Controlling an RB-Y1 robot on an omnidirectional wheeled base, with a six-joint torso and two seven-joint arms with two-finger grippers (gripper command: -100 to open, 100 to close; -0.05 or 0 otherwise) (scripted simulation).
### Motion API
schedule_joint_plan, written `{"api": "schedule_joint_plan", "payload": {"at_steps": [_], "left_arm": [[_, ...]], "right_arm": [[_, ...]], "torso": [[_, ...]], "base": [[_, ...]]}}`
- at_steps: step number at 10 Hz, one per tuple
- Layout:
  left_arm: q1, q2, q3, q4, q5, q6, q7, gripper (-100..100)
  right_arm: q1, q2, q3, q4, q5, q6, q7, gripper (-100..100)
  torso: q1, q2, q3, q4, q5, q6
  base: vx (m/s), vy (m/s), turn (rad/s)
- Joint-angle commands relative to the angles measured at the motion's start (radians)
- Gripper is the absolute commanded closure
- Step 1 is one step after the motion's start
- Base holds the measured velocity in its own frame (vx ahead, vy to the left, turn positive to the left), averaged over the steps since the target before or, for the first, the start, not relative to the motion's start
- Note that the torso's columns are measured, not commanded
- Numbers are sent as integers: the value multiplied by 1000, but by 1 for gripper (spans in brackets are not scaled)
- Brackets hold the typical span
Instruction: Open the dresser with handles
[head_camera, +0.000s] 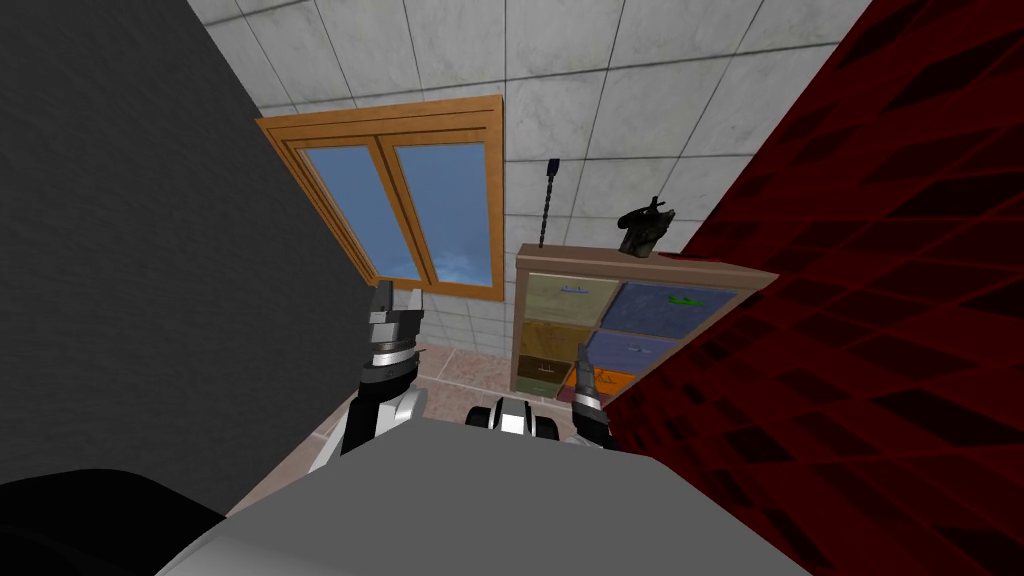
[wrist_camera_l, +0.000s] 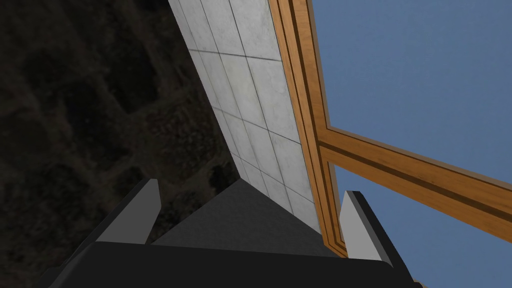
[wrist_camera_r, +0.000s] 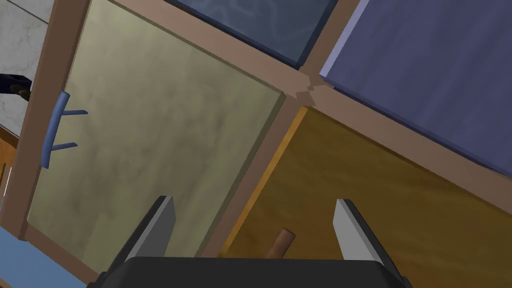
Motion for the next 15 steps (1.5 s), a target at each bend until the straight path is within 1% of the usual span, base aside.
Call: {"api": "schedule_joint_plan", "payload": {"at_steps": [1, 2, 3, 4, 5, 6, 7, 8, 9, 10, 13, 15], "left_arm": [[0, 0, 0, 0, 0, 0, 0, 0], [0, 0, 0, 0, 0, 0, 0, 0], [0, 0, 0, 0, 0, 0, 0, 0], [0, 0, 0, 0, 0, 0, 0, 0], [0, 0, 0, 0, 0, 0, 0, 0], [0, 0, 0, 0, 0, 0, 0, 0], [0, 0, 0, 0, 0, 0, 0, 0], [0, 0, 0, 0, 0, 0, 0, 0], [0, 0, 0, 0, 0, 0, 0, 0], [0, 0, 0, 0, 0, 0, 0, 0], [0, 0, 0, 0, 0, 0, 0, 0], [0, 0, 0, 0, 0, 0, 0, 0]], "right_arm": [[-8, 5, 24, 33, -15, -7, -78, -100], [-8, 5, 24, 33, -15, -7, -108, -100], [-15, 7, 38, 52, -25, -9, -136, -100], [-15, 7, 38, 52, -25, -9, -163, -100], [-20, 7, 50, 69, -34, -11, -193, -100], [-20, 7, 50, 69, -34, -11, -212, -100], [-26, 6, 62, 84, -43, -12, -246, -100], [-26, 6, 62, 84, -43, -12, -258, -100], [-30, 4, 72, 97, -50, -14, -294, -100], [-30, 4, 72, 97, -50, -14, -298, -100], [-40, -8, 95, 126, -68, -19, -390, -100], [-44, -17, 104, 137, -74, -21, -427, -100]], "torso": [[0, 0, 0, 0, 0, 0], [-1, 0, 0, 0, 0, 0], [-1, 1, 0, 0, 0, 0], [0, 1, 0, 0, 0, 0], [0, 1, 0, 0, 0, 0], [0, 1, 0, 0, 0, 0], [0, 1, 0, 0, 0, 0], [0, 1, 0, 0, 0, 0], [0, 1, 0, 0, 0, 0], [0, 0, 0, 0, 0, 0], [0, 0, 0, 0, 0, 0], [0, 1, 0, 0, 0, 0]], "base": [[32, 6, 52], [24, 4, 22], [28, 4, 43], [23, 4, 24], [24, 5, 44], [19, 6, 23], [18, 9, 31], [19, 7, 25], [24, 6, 40], [20, 5, 20], [23, 6, 41], [21, 6, 25]]}}
